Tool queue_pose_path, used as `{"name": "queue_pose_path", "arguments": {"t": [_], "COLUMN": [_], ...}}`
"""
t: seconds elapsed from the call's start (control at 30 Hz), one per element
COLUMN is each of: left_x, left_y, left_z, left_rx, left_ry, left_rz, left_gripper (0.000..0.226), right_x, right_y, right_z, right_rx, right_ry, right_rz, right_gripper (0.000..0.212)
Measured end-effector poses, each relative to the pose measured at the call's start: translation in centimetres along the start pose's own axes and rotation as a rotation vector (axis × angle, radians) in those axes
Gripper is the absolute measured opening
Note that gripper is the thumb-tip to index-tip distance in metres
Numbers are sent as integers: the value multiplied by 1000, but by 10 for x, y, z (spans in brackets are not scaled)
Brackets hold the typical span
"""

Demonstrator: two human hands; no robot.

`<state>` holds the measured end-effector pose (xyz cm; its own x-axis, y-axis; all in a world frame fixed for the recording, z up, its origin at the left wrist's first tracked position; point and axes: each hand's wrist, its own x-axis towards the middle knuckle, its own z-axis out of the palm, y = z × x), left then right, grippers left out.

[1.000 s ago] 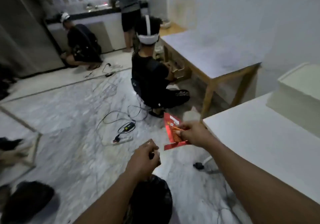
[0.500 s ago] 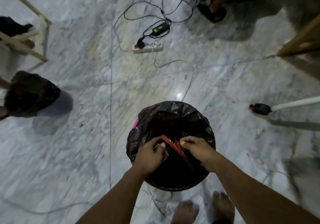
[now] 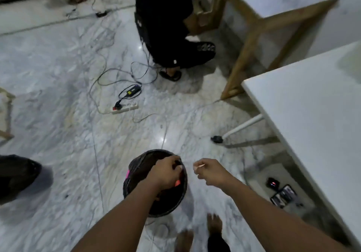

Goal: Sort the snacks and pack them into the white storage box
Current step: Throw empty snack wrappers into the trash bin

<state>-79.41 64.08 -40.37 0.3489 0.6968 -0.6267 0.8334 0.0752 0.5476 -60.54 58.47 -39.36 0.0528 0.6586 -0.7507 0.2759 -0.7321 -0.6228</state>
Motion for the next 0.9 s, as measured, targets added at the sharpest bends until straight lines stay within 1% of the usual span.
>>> {"name": "queue_pose_path", "arguments": {"t": [0.1,0.2,0.33,0.47,0.6,0.67,0.77,0.83,0.9], "left_x": [-29,-50,-95,-165,-237,-266,-297,-312,-324], "left_y": [112,230,382,491,559,580,599,603,602], "left_z": [-8,19,110,236,374,443,542,604,659], "left_rx": [97,229,398,517,630,648,689,743,808], "left_ry": [-69,-146,-268,-421,-623,-707,-782,-800,-822], "left_rz": [184,429,720,971,1161,1202,1242,1313,1371], "left_gripper": [47,44,38,35,40,42,36,39,44], "right_x": [-91,-182,-309,-434,-541,-582,-623,-638,-646], "right_y": [-9,18,105,223,349,408,491,547,599], "right_z": [-74,-151,-233,-275,-289,-292,-298,-303,-306], "right_rx": [64,108,236,375,507,549,533,502,528], "right_ry": [190,404,729,1003,1242,1322,1370,1373,1416], "right_rz": [-47,-92,-43,83,241,321,428,523,576], "right_gripper": [14,15,19,19,15,13,21,25,26]}}
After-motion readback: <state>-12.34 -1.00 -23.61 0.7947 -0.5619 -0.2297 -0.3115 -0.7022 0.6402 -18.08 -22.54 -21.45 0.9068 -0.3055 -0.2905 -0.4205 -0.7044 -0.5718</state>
